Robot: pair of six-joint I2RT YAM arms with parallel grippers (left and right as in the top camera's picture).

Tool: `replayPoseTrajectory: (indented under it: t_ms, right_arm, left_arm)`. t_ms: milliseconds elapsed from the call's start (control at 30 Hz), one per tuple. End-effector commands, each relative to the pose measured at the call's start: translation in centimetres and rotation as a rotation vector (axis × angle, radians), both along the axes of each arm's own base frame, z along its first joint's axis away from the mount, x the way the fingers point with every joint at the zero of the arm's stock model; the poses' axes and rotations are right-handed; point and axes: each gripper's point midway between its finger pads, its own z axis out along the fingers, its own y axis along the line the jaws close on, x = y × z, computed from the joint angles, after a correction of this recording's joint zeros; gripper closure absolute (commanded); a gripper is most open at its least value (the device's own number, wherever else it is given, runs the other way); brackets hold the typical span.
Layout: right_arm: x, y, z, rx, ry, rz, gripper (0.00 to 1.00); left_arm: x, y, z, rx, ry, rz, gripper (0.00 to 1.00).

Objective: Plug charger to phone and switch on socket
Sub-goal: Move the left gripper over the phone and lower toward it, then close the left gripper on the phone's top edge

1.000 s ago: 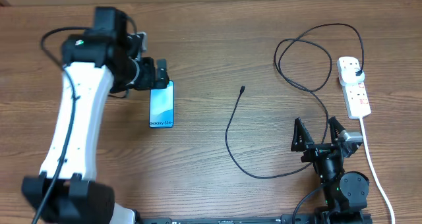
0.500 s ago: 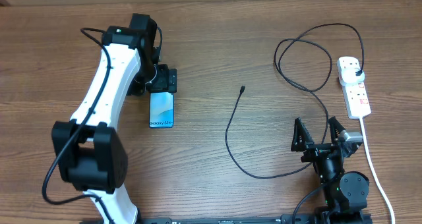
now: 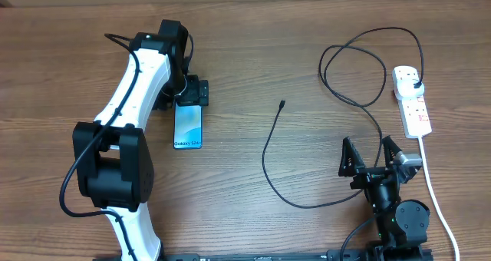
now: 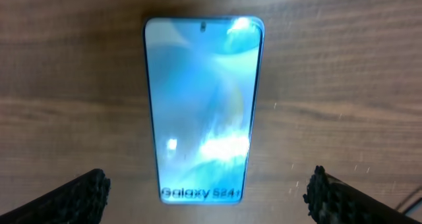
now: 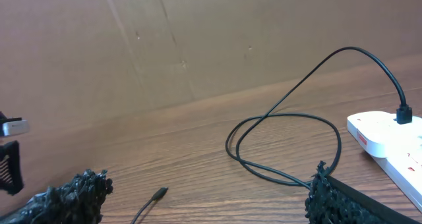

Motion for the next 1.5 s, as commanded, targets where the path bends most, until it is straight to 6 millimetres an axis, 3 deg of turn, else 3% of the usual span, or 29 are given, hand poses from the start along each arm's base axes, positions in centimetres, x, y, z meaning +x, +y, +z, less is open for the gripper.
replayPoseTrajectory:
  t_ms: [0,433,867,1467]
  right_arm:
    - [0.0,-0.1,-0.1,0.003,-0.005,-0.005,0.00]
    - [0.0,-0.1,-0.1,0.003,-0.005,-0.005,0.00]
    - [0.0,-0.1,-0.1,0.003,-0.005,-0.005,0.00]
    - [0.0,-0.1,-0.1,0.003,-0.005,-0.005,0.00]
  left_arm:
    - [-0.3,-0.2,-1.6,-0.007,0.021,0.021,0.00]
    - [-1.2,-0.2,-5.1,-0.017,0.018,-0.036,0.00]
    - [-1.6,-0.1,-6.8,-0.015,0.010,-0.039,0.00]
    - [-1.2,0.1,-7.4,-0.004,-0.016,-0.060,0.01]
